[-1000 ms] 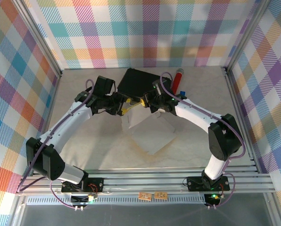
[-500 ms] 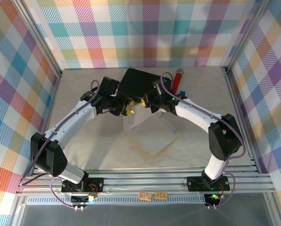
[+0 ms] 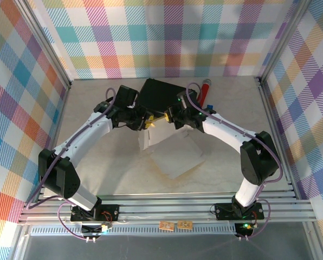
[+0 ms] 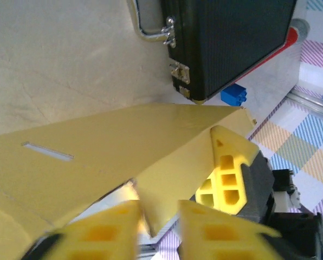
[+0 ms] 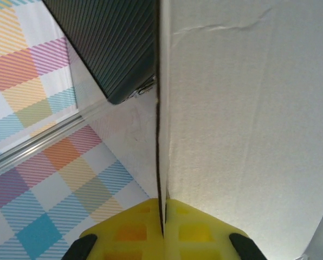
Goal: Fold the paper box
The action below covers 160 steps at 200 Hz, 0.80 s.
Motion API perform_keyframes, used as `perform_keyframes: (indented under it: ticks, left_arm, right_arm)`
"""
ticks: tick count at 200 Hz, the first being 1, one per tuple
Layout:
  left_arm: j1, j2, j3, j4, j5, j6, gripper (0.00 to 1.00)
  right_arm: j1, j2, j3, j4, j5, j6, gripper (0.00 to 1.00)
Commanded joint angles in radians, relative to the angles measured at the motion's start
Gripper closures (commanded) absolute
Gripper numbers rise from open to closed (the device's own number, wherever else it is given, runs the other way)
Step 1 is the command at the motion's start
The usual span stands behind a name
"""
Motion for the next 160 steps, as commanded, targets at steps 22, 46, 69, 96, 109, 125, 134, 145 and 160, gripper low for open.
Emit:
perform_keyframes:
  ticks: [22,46,69,96,109,125,134,145,160]
  left_arm:
    - [0.088,-0.178,-0.053,-0.076,-0.025,0.147,0.42]
    - [0.118,-0.258,-0.120,-0.048,-0.003,0.212,0.47]
    - [0.116,-0.304,-0.186,-0.010,0.064,0.312,0.58]
    - [0.108,-0.355,-0.286,-0.111,0.078,0.514,0.70]
    - [0.084,-0.403,-0.371,-0.098,0.067,0.579,0.75]
    - [0.042,-0.492,-0.518,0.028,0.084,0.586,0.77]
    - [0.005,-0.537,-0.596,0.108,0.073,0.567,0.78]
    - [-0.050,-0.575,-0.695,0.184,0.036,0.534,0.78]
    - [-0.140,-0.597,-0.775,0.299,-0.027,0.497,0.78]
  right_arm:
    - [0.007,-0.141,-0.154,0.130,0.011,-0.048,1.00]
    - [0.007,-0.225,-0.281,0.257,0.073,-0.092,1.00]
    - [0.000,-0.252,-0.417,0.459,0.098,-0.090,1.00]
    - [-0.011,-0.237,-0.444,0.529,0.091,-0.076,1.00]
    - [-0.011,-0.230,-0.418,0.497,0.092,-0.083,1.00]
    - [-0.011,-0.218,-0.393,0.472,0.097,-0.076,1.00]
    - [-0.011,-0.208,-0.375,0.453,0.098,-0.069,1.00]
    - [-0.011,-0.201,-0.360,0.435,0.100,-0.070,1.00]
    - [-0.011,-0.190,-0.356,0.450,0.103,-0.070,1.00]
